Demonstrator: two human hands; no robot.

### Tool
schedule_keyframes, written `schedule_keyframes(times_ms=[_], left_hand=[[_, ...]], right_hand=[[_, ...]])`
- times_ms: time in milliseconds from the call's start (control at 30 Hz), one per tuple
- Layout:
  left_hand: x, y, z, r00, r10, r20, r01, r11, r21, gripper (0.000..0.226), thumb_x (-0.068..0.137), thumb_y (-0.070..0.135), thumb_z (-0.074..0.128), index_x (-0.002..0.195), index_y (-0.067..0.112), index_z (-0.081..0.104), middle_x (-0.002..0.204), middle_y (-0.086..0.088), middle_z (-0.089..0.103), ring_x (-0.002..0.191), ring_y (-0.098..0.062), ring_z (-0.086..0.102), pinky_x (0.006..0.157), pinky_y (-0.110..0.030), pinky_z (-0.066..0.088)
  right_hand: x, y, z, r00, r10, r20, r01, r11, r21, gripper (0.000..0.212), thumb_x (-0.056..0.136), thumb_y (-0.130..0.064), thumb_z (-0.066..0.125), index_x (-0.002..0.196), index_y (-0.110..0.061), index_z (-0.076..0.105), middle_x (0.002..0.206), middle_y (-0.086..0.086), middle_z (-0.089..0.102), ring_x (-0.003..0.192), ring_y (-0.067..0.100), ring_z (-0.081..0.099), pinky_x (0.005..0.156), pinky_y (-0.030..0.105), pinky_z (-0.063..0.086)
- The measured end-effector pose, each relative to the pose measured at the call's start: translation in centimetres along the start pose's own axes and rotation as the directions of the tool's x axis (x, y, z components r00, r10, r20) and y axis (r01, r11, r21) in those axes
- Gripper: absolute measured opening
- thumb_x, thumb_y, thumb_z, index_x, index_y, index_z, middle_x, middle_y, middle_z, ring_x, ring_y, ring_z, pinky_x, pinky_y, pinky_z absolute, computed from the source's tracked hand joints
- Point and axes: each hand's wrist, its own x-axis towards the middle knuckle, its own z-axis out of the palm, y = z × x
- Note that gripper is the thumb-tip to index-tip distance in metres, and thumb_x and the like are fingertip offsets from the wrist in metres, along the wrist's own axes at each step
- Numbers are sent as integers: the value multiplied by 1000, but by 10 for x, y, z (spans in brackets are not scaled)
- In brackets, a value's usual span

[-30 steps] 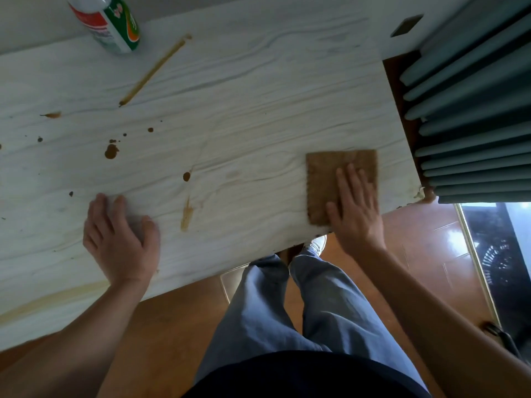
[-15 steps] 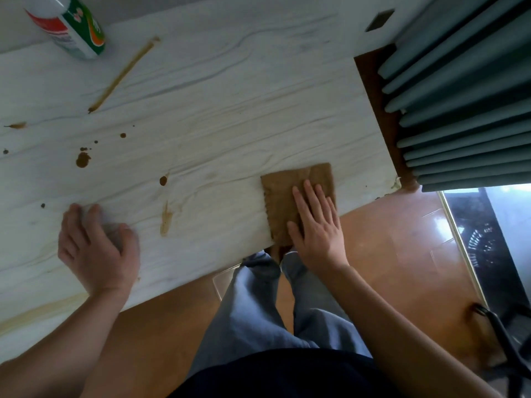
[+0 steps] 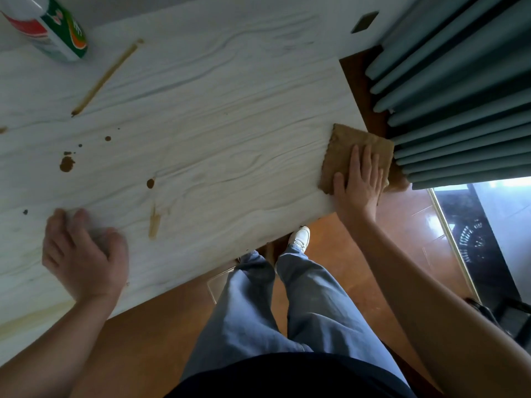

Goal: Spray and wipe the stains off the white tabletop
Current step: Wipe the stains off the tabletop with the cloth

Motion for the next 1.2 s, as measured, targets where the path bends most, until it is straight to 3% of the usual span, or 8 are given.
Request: schedule_keyframes(times_ms=[267,433,600,700,800,967,1200], left_hand=[[-1,11,-9,1000,-14,-2,14,1000,-3,60,92,36,40,146,10,41,164,-18,30,152,-40,27,118,-54,21],[0,11,-10,1000,-15,11,15,1000,4,60,93,38,42,146,11,41,164,-18,30,152,-38,26,119,-53,21],[-1,10,-11,1000,1,-7,-1,999,36,56,95,38,43,144,10,44,162,-19,32,150,-39,29,119,-52,23],[0,10,-10,1000,-17,11,16,999,37,60,95,42,42,146,12,43,164,-17,31,152,-37,27,120,-52,23],[-1,9,-10,1000,-13,6,13,999,42,59,96,40,45,147,12,42,164,-18,31,152,-37,27,121,-53,23],[0,13,-13,998,-48,35,47,999,11,59,96,40,44,148,12,41,166,-16,28,155,-36,23,123,-53,19],[1,13,-15,998,-40,39,39,999,24,59,94,38,48,147,12,44,164,-18,31,153,-36,26,123,-54,21]], right_hand=[[-86,-33,24,948,-276,157,279,960,6,71,100,-45,32,163,-23,6,171,2,-3,156,22,-13,127,45,-6],[-50,-37,13,915,-351,199,360,933,-10,73,99,-46,37,163,-26,6,171,1,-1,157,22,-9,127,44,-4],[7,-101,21,932,-330,151,338,940,-34,74,96,-45,37,162,-21,13,170,7,5,157,29,-2,126,46,-4],[-2,-149,35,932,-336,137,343,939,-27,76,94,-43,39,162,-20,16,170,9,7,156,32,1,126,47,-3],[-44,-178,48,881,-439,176,447,894,-11,73,98,-42,39,163,-21,13,170,9,3,157,31,-2,126,47,-4],[-113,-158,55,778,-578,245,583,810,58,70,100,-42,40,162,-23,14,171,4,4,157,23,-6,127,46,0],[-62,-132,36,834,-501,232,515,857,1,69,102,-47,40,162,-26,14,171,-1,5,157,19,-4,126,37,-5]])
